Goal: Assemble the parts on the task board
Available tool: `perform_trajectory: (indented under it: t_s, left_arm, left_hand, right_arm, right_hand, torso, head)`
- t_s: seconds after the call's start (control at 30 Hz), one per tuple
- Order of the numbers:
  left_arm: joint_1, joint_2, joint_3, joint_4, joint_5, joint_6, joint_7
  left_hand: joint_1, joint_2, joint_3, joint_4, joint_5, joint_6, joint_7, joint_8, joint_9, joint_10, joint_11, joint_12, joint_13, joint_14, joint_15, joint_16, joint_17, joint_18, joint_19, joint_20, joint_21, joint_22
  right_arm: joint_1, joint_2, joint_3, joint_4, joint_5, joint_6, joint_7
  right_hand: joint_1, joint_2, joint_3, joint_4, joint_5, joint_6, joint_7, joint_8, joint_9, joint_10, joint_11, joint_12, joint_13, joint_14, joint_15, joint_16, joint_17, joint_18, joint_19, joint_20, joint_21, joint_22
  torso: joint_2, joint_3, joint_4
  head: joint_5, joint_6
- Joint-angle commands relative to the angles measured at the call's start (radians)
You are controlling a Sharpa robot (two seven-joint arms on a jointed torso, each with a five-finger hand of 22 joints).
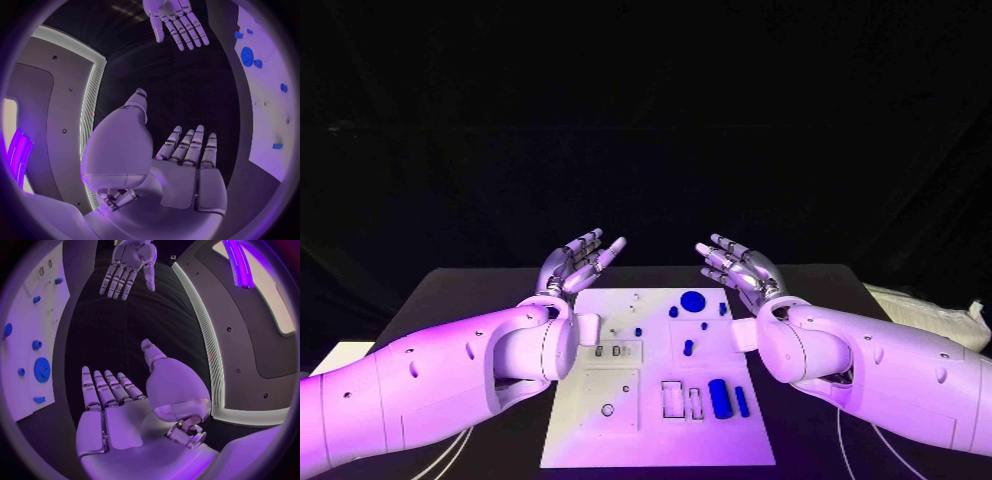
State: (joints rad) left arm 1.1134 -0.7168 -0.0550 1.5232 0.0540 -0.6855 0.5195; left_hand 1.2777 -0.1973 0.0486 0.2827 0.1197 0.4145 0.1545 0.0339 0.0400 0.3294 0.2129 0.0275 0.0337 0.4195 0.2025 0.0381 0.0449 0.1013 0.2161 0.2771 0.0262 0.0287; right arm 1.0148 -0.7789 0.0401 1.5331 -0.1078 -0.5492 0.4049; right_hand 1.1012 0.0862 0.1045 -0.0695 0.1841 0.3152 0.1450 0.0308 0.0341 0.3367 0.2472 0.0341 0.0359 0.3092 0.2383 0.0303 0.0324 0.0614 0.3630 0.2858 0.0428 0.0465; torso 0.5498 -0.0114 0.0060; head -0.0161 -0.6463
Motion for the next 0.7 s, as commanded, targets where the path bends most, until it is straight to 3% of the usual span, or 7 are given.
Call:
perform_trajectory:
  t_s: [0.03, 0.13, 0.17, 0.27, 0.3, 0.47, 0.7]
  left_arm:
    - [0.002, 0.001, 0.001, 0.001, 0.012, 0.040, 0.025]
    - [0.002, 0.001, 0.001, 0.001, 0.012, 0.040, 0.025]
    - [0.002, 0.001, 0.001, 0.001, 0.012, 0.040, 0.025]
    - [0.002, 0.001, 0.001, 0.001, 0.012, 0.040, 0.025]
    - [0.003, -0.049, 0.002, 0.021, -0.014, 0.107, 0.046]
    - [0.006, -0.069, 0.003, 0.031, -0.042, 0.129, 0.049]
    - [0.014, -0.112, 0.008, 0.070, -0.122, 0.160, 0.025]
  left_hand:
    - [0.054, -0.004, 0.004, 0.017, 0.008, 0.026, 0.097, 0.009, 0.003, 0.026, 0.010, 0.009, 0.004, 0.025, 0.011, 0.008, 0.004, 0.018, 0.007, 0.015, 0.005, 0.003]
    - [0.059, 0.016, 0.019, 0.016, 0.004, 0.057, 0.110, 0.015, 0.007, 0.069, 0.024, 0.016, 0.008, 0.081, 0.022, 0.020, 0.011, 0.025, 0.027, 0.017, 0.011, 0.007]
    - [0.063, 0.044, 0.038, 0.014, 0.000, 0.098, 0.128, 0.022, 0.011, 0.133, 0.044, 0.028, 0.014, 0.180, 0.034, 0.044, 0.024, 0.026, 0.090, 0.017, 0.029, 0.018]
    - [0.073, 0.095, 0.069, 0.007, -0.007, 0.225, 0.129, 0.045, 0.022, 0.329, 0.033, 0.060, 0.028, 0.371, 0.015, 0.095, 0.045, 0.042, 0.354, 0.013, 0.112, 0.061]
    - [0.076, 0.104, 0.072, 0.004, -0.008, 0.268, 0.125, 0.053, 0.025, 0.399, 0.027, 0.071, 0.032, 0.402, 0.006, 0.104, 0.047, 0.051, 0.433, 0.011, 0.140, 0.074]
    - [0.093, 0.131, 0.069, -0.012, -0.012, 0.464, 0.096, 0.083, 0.036, 0.584, -0.007, 0.104, 0.037, 0.528, -0.034, 0.134, 0.052, 0.083, 0.564, 0.003, 0.192, 0.086]
    - [0.105, 0.148, 0.053, -0.030, -0.014, 0.569, 0.055, 0.099, 0.034, 0.732, -0.054, 0.126, 0.041, 0.677, -0.083, 0.165, 0.081, 0.086, 0.693, -0.041, 0.235, 0.090]
  right_arm:
    - [-0.005, 0.002, 0.005, -0.005, -0.113, 0.192, -0.079]
    - [-0.010, 0.002, 0.010, -0.009, -0.137, 0.235, -0.098]
    - [-0.011, 0.002, 0.011, -0.011, -0.144, 0.248, -0.103]
    - [-0.012, 0.002, 0.013, -0.012, -0.151, 0.261, -0.109]
    - [-0.007, 0.000, 0.015, -0.086, -0.348, 0.169, -0.029]
    - [0.003, 0.000, 0.021, -0.104, -0.469, 0.145, -0.034]
    - [0.020, -0.001, 0.039, -0.127, -0.657, 0.123, -0.063]
  right_hand:
    - [0.107, 0.011, 0.026, -0.053, 0.005, 0.144, 0.139, 0.020, 0.013, 0.166, 0.006, 0.020, 0.012, 0.137, 0.002, 0.017, 0.011, 0.042, 0.076, 0.006, 0.025, 0.011]
    - [0.152, 0.011, 0.037, -0.091, -0.008, 0.267, 0.129, 0.036, 0.022, 0.325, -0.003, 0.039, 0.022, 0.312, -0.011, 0.040, 0.022, 0.068, 0.225, 0.005, 0.070, 0.034]
    - [0.174, 0.010, 0.043, -0.110, -0.013, 0.351, 0.119, 0.048, 0.028, 0.450, -0.016, 0.058, 0.030, 0.437, -0.026, 0.060, 0.030, 0.085, 0.308, 0.004, 0.100, 0.046]
    - [0.203, 0.011, 0.059, -0.139, -0.018, 0.500, 0.103, 0.063, 0.035, 0.568, -0.041, 0.072, 0.029, 0.581, -0.052, 0.081, 0.034, 0.114, 0.370, 0.004, 0.130, 0.052]
    - [0.209, 0.010, 0.064, -0.147, -0.019, 0.532, 0.098, 0.066, 0.036, 0.585, -0.044, 0.073, 0.029, 0.602, -0.059, 0.085, 0.034, 0.118, 0.383, 0.003, 0.136, 0.054]
    - [0.209, 0.007, 0.093, -0.171, -0.020, 0.611, 0.087, 0.057, 0.033, 0.664, -0.063, 0.065, 0.026, 0.695, -0.084, 0.091, 0.033, 0.125, 0.451, -0.012, 0.167, 0.057]
    - [0.184, -0.006, 0.155, -0.196, -0.013, 0.674, 0.073, 0.040, 0.032, 0.768, -0.087, 0.047, 0.025, 0.804, -0.120, 0.091, 0.033, 0.124, 0.553, -0.056, 0.216, 0.066]
  torso:
    - [0.000, -0.0005, 0.0002]
    - [0.000, -0.0005, 0.0002]
    - [0.000, -0.0005, 0.0002]
    - [0.000, -0.0005, 0.0002]
    - [0.014, -0.0046, 0.0142]
    - [0.028, -0.0048, 0.0198]
    - [0.068, -0.0028, 0.0252]
  head:
    - [0.000, 0.000]
    - [0.000, 0.000]
    - [0.000, 0.000]
    - [0.000, 0.000]
    - [-0.011, -0.018]
    - [-0.016, -0.018]
    - [-0.024, 0.000]
